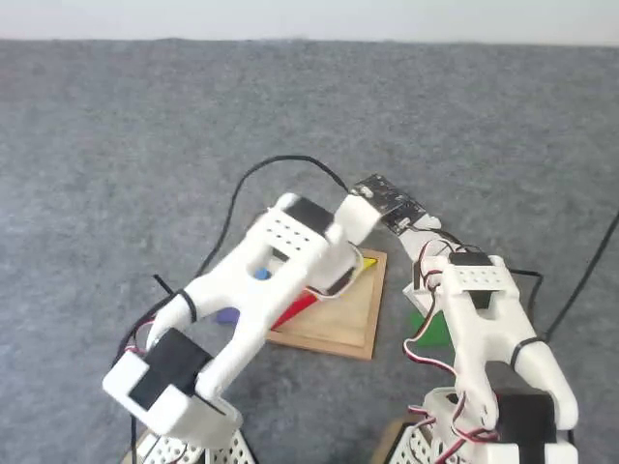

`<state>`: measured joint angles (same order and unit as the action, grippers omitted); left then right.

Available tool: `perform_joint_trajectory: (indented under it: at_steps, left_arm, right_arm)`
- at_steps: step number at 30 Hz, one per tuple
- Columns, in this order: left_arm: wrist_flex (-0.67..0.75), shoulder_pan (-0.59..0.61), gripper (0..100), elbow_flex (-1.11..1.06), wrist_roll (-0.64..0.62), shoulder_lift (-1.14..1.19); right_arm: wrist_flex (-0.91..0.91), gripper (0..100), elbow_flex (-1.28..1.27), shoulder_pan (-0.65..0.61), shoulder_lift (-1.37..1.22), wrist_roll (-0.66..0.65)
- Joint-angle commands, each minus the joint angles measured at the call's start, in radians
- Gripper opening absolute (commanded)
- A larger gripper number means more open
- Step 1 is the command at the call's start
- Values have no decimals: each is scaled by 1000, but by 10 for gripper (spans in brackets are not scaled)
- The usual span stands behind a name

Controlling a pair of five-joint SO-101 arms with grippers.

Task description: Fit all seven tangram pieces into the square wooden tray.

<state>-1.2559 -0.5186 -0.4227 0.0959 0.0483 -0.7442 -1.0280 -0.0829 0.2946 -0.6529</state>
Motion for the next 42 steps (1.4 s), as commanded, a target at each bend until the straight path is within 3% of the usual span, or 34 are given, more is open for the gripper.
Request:
perform_joint_trajectory:
  at_steps: [1, 5, 12, 19, 32, 42]
  left_arm:
    - [86, -23, 14, 8, -25, 17]
    - [170, -35, 15, 21, -69, 104]
    - [114, -63, 32, 143, -121, 209]
    - [101, -58, 54, 165, -150, 249]
    - [94, -63, 51, 133, -147, 241]
    - [92, -64, 55, 94, -141, 241]
  right_arm:
    - [19, 229, 8, 31, 85, 40]
    - [48, 229, -31, 71, 170, 83]
    - [104, 230, -181, 81, 421, 100]
    - [84, 229, -239, 137, 615, 196]
    - [180, 229, -232, 312, 628, 393]
    - [186, 229, -233, 314, 627, 413]
